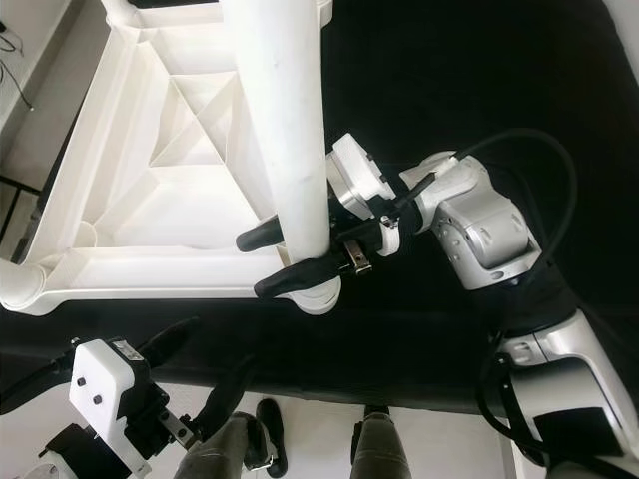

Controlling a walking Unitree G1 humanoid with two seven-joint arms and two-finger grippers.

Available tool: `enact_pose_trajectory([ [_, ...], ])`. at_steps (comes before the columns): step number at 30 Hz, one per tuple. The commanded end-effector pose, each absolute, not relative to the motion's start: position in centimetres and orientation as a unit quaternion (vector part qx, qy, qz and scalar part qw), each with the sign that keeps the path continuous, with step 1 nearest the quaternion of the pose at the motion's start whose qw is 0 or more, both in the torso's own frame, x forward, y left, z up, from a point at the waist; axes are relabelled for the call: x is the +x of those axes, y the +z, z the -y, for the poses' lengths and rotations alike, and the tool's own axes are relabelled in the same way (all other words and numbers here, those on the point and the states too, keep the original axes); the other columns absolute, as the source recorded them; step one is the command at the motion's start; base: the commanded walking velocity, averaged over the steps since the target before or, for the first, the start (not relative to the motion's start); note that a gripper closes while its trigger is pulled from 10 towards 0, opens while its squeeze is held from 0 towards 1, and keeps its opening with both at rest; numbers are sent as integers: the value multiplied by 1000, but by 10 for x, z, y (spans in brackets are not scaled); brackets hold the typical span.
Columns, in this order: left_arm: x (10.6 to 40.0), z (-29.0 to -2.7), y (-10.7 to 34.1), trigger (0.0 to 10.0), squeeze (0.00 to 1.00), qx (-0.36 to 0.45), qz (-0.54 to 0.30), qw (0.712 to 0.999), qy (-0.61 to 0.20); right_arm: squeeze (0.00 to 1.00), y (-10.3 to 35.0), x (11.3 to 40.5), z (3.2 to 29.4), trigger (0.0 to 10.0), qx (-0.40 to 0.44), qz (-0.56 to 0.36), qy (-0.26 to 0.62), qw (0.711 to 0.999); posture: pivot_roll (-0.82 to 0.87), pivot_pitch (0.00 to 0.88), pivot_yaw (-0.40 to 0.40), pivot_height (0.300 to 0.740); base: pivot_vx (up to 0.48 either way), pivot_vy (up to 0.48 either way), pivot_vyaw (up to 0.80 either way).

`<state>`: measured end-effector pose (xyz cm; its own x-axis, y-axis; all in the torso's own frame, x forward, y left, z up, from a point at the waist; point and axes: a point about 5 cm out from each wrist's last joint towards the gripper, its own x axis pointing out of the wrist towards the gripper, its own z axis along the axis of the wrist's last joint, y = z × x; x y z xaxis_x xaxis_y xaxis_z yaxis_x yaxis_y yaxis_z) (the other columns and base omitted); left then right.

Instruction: Building children table

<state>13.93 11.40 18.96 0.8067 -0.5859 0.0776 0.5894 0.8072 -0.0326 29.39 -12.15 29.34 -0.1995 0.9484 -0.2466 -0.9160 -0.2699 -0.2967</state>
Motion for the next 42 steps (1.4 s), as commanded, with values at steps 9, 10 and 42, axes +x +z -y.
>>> enact_pose_trajectory([
  [9, 138, -115, 182, 10000, 0, -34, 13, 952, -304, 0, 243, 295, 133, 10000, -152, -68, 734, 658, 0, 432, 122, 740, 0, 0, 0],
  [10, 139, -115, 182, 10000, 0, -34, 12, 952, -305, 0, 242, 294, 134, 10000, -151, -65, 732, 662, -4, 431, 126, 740, 0, 0, 0],
  [42, 151, -116, 172, 10000, 0, -27, 18, 954, -299, 0, 192, 273, 109, 10000, -100, -61, 263, 958, -71, 355, 102, 740, 0, 0, 0],
])
